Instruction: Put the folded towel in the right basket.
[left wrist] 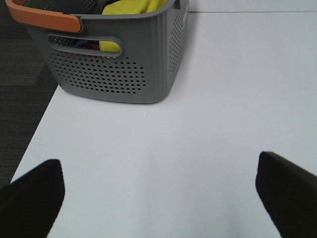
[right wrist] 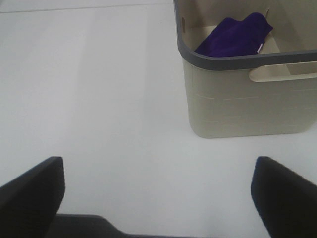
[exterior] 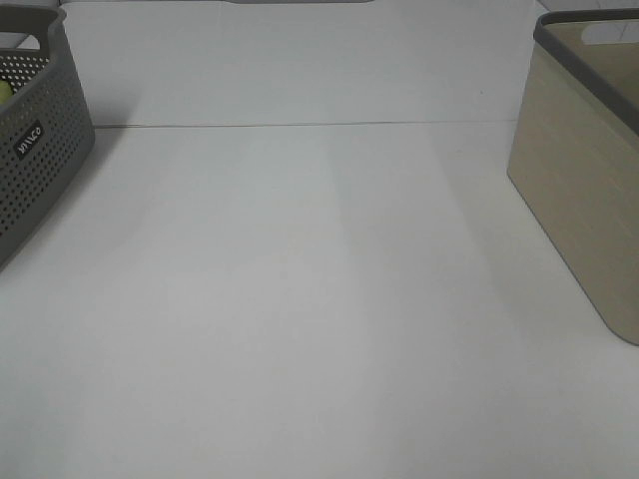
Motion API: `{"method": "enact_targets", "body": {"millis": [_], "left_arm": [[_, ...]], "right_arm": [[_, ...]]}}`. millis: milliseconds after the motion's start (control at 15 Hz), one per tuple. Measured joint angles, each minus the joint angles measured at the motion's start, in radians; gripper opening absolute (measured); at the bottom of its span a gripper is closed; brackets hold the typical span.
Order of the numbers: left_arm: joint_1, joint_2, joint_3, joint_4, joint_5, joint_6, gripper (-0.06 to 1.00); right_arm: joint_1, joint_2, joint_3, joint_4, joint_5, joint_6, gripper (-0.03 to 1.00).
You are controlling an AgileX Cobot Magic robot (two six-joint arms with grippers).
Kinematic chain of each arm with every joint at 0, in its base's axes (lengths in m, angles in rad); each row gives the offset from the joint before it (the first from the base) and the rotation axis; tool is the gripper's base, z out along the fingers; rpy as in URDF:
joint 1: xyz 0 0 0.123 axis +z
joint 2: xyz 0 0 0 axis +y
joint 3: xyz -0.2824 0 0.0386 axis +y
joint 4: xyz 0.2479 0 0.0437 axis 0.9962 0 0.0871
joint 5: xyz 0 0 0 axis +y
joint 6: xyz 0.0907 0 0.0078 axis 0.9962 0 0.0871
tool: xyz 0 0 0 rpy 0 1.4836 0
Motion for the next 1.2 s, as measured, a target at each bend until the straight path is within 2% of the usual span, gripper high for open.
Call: {"method": "enact_targets", "body": {"millis": [200,467,1200], "left_arm": [[0.0,0.0,0.0,0.0,0.0,0.0,0.99],[0.0,0.0,0.0,0.0,0.0,0.0,0.99],[0.0,0.0,0.0,0.0,0.0,0.0,0.99]], "right_arm": [[0.0,-0.152,0.09,0.0,-0.055,-0.009,0.92],[0.0,-0.169,0.232,-0.007,-0.118,-0.019,0.92],[0.0,-0.169,0.245,-0.004,-0.134,-0.044,0.92]]}}
